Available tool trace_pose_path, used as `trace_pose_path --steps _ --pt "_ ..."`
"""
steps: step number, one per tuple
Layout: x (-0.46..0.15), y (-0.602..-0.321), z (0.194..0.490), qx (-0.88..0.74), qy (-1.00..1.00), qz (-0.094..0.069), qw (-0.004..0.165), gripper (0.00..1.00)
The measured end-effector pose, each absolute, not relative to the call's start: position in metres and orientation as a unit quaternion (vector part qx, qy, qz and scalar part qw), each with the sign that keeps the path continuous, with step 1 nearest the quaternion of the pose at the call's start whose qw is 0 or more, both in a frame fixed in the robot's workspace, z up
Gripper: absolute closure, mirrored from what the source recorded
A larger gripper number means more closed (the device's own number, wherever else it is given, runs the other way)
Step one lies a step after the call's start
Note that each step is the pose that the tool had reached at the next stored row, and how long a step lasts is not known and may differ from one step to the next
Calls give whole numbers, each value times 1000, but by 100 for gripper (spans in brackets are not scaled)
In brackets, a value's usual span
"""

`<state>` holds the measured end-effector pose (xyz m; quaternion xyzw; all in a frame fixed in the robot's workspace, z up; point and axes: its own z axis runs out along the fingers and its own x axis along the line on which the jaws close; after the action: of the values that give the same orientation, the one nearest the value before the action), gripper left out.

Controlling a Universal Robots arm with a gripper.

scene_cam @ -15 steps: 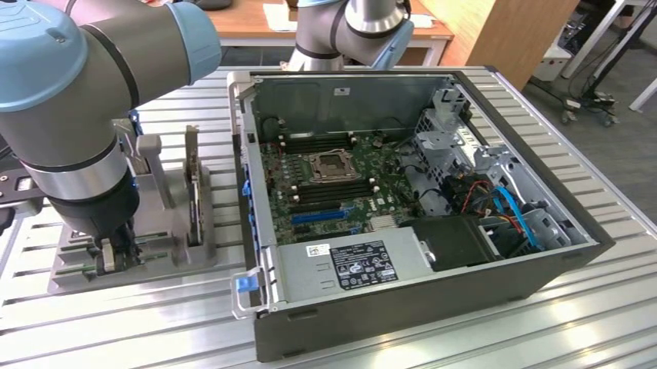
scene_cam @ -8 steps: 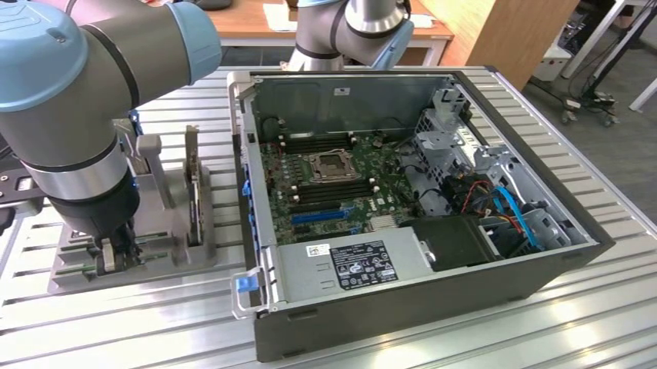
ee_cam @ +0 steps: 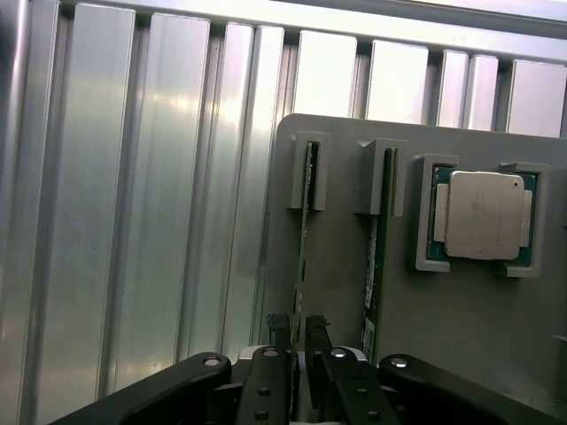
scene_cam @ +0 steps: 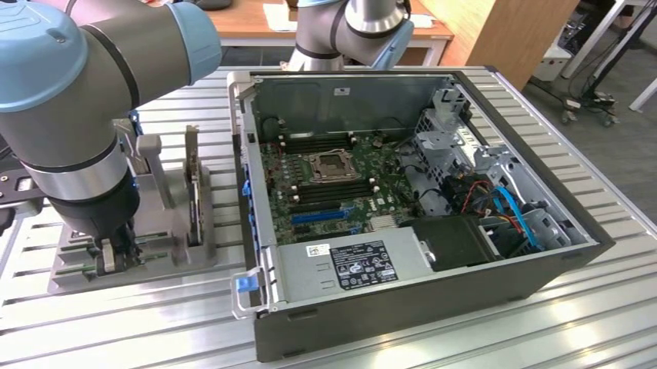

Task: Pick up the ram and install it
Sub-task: 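Pick up the ram and move it above insertion slot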

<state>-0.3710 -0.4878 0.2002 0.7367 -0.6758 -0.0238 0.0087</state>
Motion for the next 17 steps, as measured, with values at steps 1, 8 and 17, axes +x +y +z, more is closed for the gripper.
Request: trace_pose_path --steps 1,8,17 --pt "-371 -488 200 737 -676 -24 9 78" --pt "-371 -488 200 737 -676 -24 9 78" --pt "-371 -488 200 737 -676 -24 9 88"
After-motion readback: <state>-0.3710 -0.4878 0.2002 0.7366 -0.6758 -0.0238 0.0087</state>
